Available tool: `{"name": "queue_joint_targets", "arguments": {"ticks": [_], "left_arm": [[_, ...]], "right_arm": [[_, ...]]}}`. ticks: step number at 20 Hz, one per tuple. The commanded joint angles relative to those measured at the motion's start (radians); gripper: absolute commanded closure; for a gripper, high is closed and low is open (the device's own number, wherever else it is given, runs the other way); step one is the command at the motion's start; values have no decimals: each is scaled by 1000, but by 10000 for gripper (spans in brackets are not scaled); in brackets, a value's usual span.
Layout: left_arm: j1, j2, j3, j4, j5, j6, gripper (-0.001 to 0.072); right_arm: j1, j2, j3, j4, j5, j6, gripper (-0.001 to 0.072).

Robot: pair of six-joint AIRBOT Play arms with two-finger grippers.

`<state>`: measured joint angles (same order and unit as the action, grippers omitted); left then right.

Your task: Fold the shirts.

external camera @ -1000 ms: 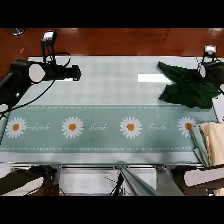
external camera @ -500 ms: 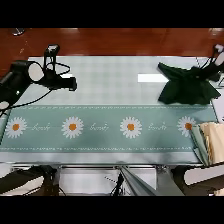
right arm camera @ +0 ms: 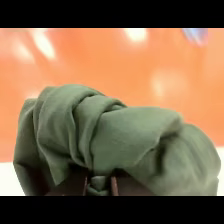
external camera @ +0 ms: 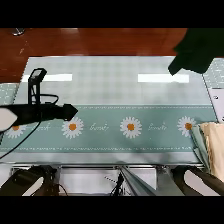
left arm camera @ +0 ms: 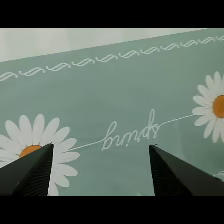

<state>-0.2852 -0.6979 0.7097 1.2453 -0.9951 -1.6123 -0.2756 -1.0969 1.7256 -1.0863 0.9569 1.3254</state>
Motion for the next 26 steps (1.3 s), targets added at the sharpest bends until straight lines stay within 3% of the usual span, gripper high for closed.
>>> {"name": "queue_joint_targets", "arguments": {"ticks": [1, 5, 7, 11, 14, 17, 19, 21, 22, 23, 24, 26], "left_arm": [[-20, 159, -121, -42, 77, -68, 4], [-21, 159, -121, -42, 99, -69, 4], [-21, 159, -121, -42, 136, -70, 4], [-20, 159, -121, -37, 214, -69, 4], [-20, 159, -121, 17, 256, -69, 4], [-21, 159, -121, 19, 258, -68, 4], [-21, 159, -121, 18, 258, -69, 4], [-21, 159, -121, 3, 251, -69, 4], [-21, 158, -121, -17, 246, -69, 4], [-21, 158, -121, -31, 232, -69, 4], [-21, 158, -121, -40, 211, -69, 4], [-21, 151, -121, -72, 135, -69, 3]], "right_arm": [[-1, 167, 7, 252, 93, -195, 679], [5, 203, -2, 322, 369, -229, 679], [110, 202, -59, 305, 394, -215, 679], [509, 175, -293, 61, 344, -73, 679], [779, 44, -429, -78, 283, 40, 679], [911, -169, -436, -71, 229, 116, 678], [958, -306, -436, -63, 202, 224, 678], [981, -410, -436, 29, 195, 227, 678], [984, -443, -436, 105, 181, 198, 636], [981, -459, -435, 176, 179, 154, 321], [964, -459, -432, 214, 186, 117, 87], [872, -422, -397, 162, 271, 114, 93]]}}
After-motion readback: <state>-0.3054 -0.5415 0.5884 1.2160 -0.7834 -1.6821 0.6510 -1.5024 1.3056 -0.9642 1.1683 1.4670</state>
